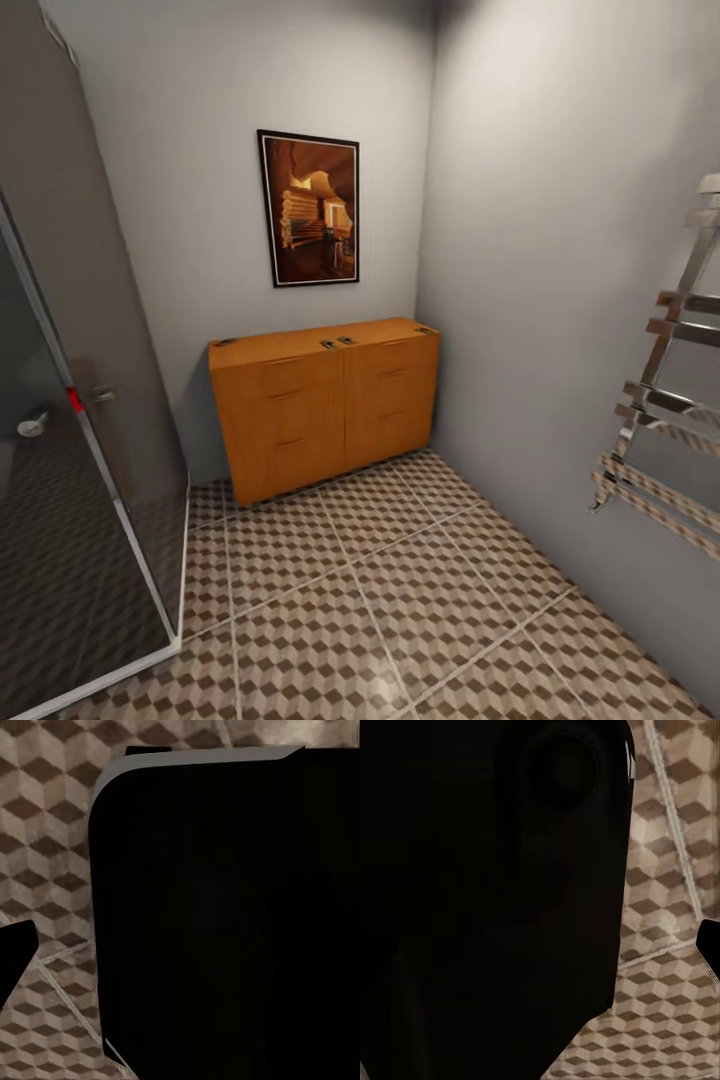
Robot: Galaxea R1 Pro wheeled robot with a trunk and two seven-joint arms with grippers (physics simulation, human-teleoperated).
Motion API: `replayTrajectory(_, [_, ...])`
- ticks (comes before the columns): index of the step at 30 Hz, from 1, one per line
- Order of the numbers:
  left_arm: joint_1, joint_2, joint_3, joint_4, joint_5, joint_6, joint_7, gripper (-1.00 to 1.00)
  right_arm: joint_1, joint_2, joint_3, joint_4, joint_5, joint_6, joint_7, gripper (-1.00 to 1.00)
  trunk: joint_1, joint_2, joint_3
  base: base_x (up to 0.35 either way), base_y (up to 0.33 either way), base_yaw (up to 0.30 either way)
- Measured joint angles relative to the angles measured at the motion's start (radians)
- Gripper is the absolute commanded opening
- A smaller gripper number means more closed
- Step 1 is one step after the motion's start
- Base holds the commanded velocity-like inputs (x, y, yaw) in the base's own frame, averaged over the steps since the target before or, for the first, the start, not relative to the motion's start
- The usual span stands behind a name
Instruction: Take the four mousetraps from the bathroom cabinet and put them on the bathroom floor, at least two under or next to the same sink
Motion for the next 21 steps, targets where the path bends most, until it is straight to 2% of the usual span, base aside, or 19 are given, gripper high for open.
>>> replayTrajectory(9, [0.0, 0.001, 0.0, 0.0, 0.003, 0.001, 0.0, 1.0, 0.0, 0.0, 0.0, 0.0, 0.0, 0.001, 0.0, 1.0, 0.0, 0.0, 0.0, 0.29, -0.087, -0.008])
replayTrajectory(21, [0.0, 0.002, 0.001, 0.0, 0.005, 0.001, 0.0, 1.0, 0.0, 0.0, 0.0, 0.0, 0.0, 0.002, 0.0, 1.0, 0.0, 0.0, 0.0, 0.312, -0.017, -0.001])
